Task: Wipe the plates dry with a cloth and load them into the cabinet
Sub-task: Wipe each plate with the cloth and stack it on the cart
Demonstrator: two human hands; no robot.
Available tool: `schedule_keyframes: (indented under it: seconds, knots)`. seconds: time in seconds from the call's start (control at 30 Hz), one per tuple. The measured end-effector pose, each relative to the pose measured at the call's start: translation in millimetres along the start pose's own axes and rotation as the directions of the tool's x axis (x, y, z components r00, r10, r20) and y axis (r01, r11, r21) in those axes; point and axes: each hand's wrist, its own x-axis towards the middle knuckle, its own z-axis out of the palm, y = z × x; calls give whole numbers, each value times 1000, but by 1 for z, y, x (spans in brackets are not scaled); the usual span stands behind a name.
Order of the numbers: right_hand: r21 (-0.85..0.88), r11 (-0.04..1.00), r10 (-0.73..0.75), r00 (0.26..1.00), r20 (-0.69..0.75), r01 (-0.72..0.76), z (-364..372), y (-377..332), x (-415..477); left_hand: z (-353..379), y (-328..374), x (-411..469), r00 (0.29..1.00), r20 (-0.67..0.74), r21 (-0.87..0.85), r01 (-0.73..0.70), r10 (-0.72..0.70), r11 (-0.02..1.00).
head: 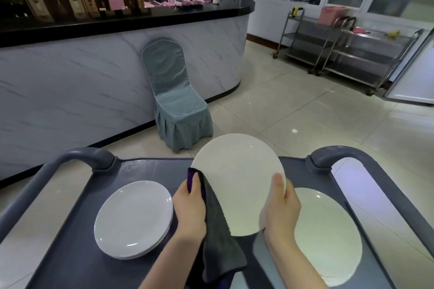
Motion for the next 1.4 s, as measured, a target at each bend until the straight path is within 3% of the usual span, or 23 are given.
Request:
schedule_keyframes:
  seconds: [0.1,0.17,0.23,0.33,0.37,0.43,0.5,0.57,0.6,0.67,0.7,0.77,0.83,0.9,0.97,1.03,1.1,1.13,1.2,1.23,1.3,1.4]
  knots:
    - [-126,992,42,967,253,-10,-16,-3,11,-14,8,14,988,52,125,-150,144,981]
    - [-142,986,-20,916,400,83,-22,-18,22,-21,17,21,954,131,249,-295,269,922]
    - [-223,940,-108,847,521,257,-22,-37,34,-23,27,26,875,301,358,-471,378,806]
    - [-417,739,-69,676,734,529,-14,-48,38,-18,39,24,701,622,399,-667,349,629]
    - [-445,690,-43,646,762,571,-11,-46,36,-15,41,22,650,685,392,-709,329,586]
    - [-447,659,-74,643,762,605,-9,-43,33,-13,43,20,617,717,381,-736,324,559]
    - [-422,691,-143,684,715,586,-11,-45,35,-16,38,19,676,638,379,-691,368,615]
    - [-388,804,-170,800,576,450,-14,-46,39,-22,24,17,826,447,367,-519,343,772]
    - [-349,869,-155,863,481,351,-15,-43,38,-23,16,14,900,353,327,-376,256,867]
    - [-292,933,-98,930,355,209,-17,-37,35,-25,5,10,962,261,242,-144,78,960]
    - [-299,933,-89,935,344,199,-19,-32,33,-26,4,11,964,255,272,-144,73,951]
    - [-344,907,-90,910,404,242,-23,-27,32,-31,14,17,927,319,371,-313,197,874]
    - [-396,855,-89,848,522,334,-22,-30,32,-30,34,20,818,498,407,-515,289,755]
    - [-430,759,-92,734,673,489,-15,-35,30,-20,45,24,679,687,431,-666,256,609]
    - [-431,694,-102,672,734,576,-10,-38,30,-12,49,23,606,765,416,-722,216,553]
    - [-414,739,-139,722,678,531,-13,-40,35,-13,44,21,672,692,406,-664,263,628]
    - [-380,845,-144,844,516,376,-18,-36,38,-20,27,20,821,485,377,-508,302,775]
    - [-347,893,-120,896,427,285,-20,-32,37,-23,17,18,888,378,354,-399,261,846]
    - [-306,936,-63,939,338,174,-22,-24,33,-26,1,15,956,264,317,-210,127,925]
    - [-329,926,-65,934,352,188,-24,-22,31,-27,-2,15,963,252,334,-178,94,926]
    - [-383,880,-81,884,461,281,-26,-22,31,-31,-1,18,943,307,406,-253,129,878]
    - [-441,776,-52,743,667,451,-18,-29,26,-27,15,20,797,569,450,-507,202,735]
